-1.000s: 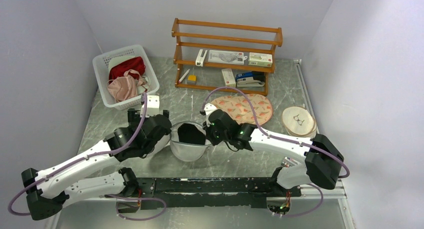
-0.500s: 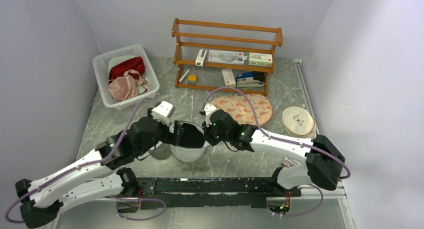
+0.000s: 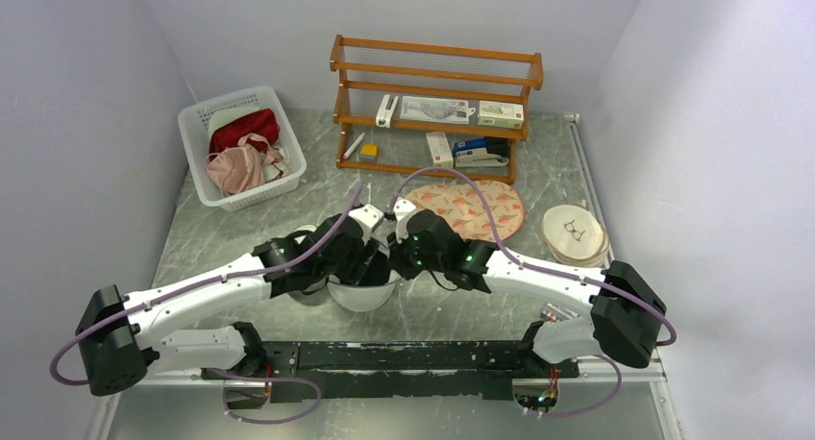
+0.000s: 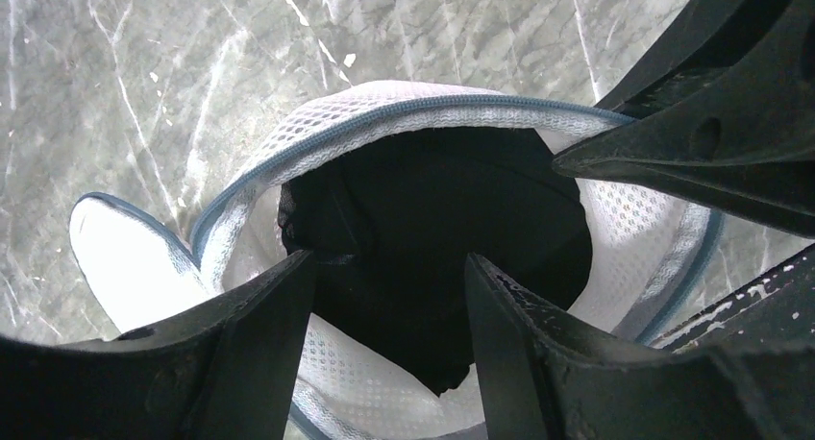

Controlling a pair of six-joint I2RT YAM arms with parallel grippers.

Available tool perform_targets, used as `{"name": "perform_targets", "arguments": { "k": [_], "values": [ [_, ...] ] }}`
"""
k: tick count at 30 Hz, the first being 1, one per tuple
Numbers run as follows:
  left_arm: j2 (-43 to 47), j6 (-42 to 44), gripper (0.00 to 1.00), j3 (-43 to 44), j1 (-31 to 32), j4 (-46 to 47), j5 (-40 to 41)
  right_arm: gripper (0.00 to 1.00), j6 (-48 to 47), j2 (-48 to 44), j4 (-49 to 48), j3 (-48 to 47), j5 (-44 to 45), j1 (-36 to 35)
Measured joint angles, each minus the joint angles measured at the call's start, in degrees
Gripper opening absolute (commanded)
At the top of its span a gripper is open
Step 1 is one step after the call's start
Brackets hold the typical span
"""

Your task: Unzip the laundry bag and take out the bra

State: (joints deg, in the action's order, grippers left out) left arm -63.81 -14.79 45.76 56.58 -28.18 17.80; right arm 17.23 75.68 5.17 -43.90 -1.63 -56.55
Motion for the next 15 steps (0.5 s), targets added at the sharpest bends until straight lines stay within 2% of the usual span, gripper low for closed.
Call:
{"name": "perform_targets", "arguments": {
  "k": [11, 13, 15],
  "values": [
    [-6.3, 0.0, 0.66, 2.4, -0.2, -0.9, 0.4, 0.03, 2.1, -0.8, 0.2, 0.9, 0.1, 1.8],
    [-8.6, -0.2, 0.58, 2.9, -0.3, -1.2, 1.1, 0.03, 1.6, -1.2, -0.2, 1.0, -0.7, 1.3],
    [-9.8, -0.2, 0.43, 3.0, -0.3, -1.7, 1.3, 0.03, 1.2, -2.0, -0.8, 1.2, -1.4, 0.9]
  ]
}}
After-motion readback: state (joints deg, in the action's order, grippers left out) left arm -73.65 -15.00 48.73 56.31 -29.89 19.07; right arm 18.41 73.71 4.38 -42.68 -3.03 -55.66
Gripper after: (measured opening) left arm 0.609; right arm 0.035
